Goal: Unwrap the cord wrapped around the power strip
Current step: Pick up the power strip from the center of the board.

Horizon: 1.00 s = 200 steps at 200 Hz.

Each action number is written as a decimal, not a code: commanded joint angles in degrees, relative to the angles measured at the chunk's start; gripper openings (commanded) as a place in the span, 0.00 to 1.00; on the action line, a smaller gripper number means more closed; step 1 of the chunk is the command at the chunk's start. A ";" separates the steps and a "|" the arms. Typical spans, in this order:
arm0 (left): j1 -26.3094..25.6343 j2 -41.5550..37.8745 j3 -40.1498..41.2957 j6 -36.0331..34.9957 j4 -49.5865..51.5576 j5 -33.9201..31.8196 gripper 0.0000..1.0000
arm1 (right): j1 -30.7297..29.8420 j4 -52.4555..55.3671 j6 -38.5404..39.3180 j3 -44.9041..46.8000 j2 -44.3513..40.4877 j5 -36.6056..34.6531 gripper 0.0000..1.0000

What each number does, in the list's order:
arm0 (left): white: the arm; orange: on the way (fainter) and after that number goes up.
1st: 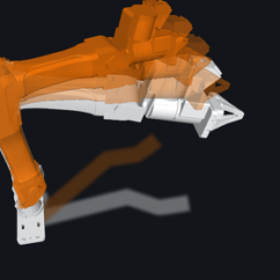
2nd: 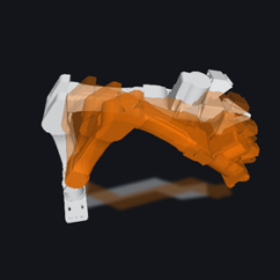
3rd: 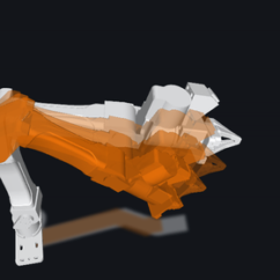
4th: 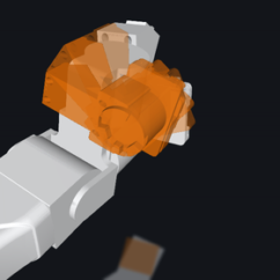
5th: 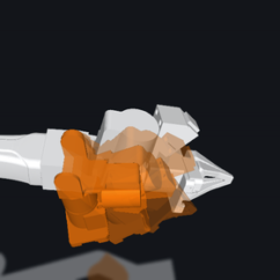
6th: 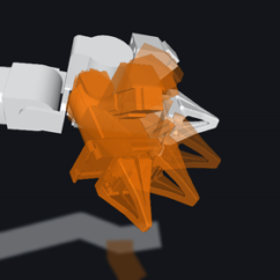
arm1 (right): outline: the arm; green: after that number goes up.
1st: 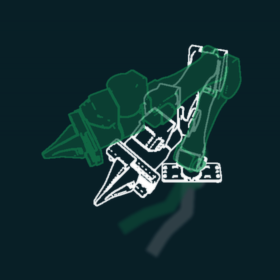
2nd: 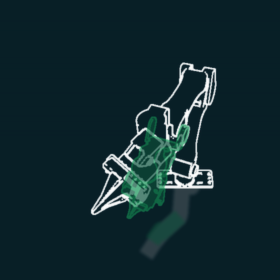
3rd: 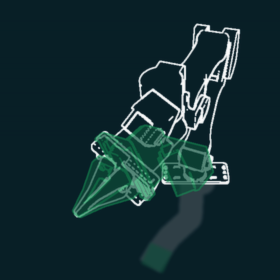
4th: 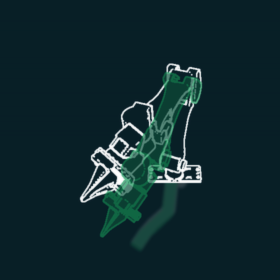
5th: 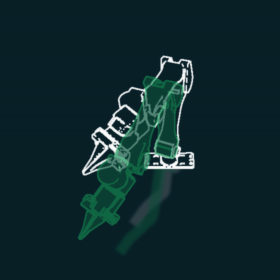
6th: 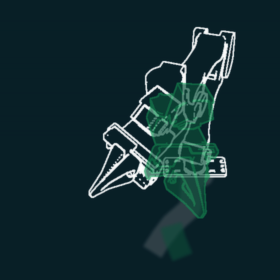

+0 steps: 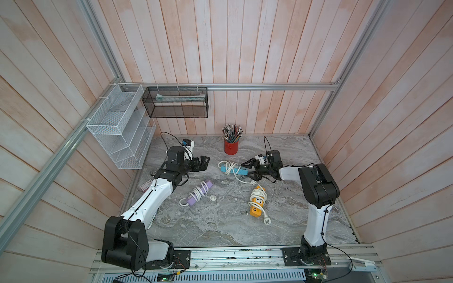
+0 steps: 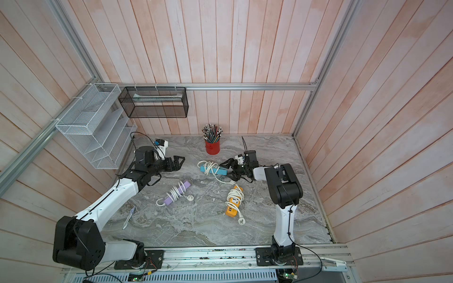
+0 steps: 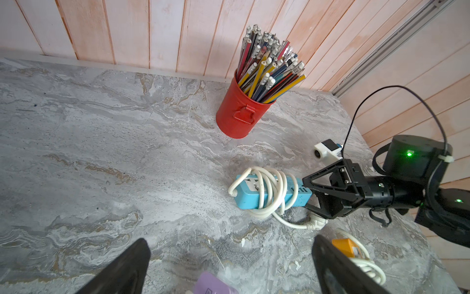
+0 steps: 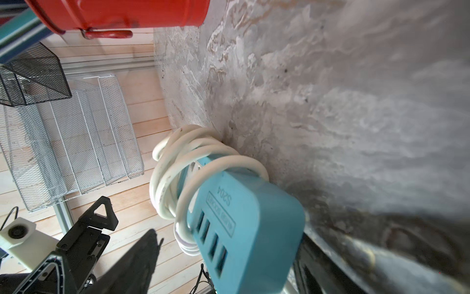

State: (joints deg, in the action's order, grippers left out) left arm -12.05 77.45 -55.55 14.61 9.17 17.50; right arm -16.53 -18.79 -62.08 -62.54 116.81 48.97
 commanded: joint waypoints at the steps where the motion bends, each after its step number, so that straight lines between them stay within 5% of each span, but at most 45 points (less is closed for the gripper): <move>1: 0.41 -1.25 0.90 -0.99 -0.80 -0.70 1.00 | -0.02 -6.60 -3.95 1.92 0.75 0.01 0.81; 60: 0.45 -1.42 1.23 -0.99 -1.17 -0.64 1.00 | 0.19 -23.75 -14.21 8.67 2.65 1.15 0.73; 200: 0.47 -2.57 2.02 -1.29 -1.97 -1.15 1.00 | 0.41 -34.25 -21.54 10.61 6.80 -0.06 0.58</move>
State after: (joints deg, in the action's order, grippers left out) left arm -11.90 76.03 -54.37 14.52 8.43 17.28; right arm -16.29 -49.95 -82.32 -52.49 122.48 49.32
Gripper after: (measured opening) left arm 0.997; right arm 0.580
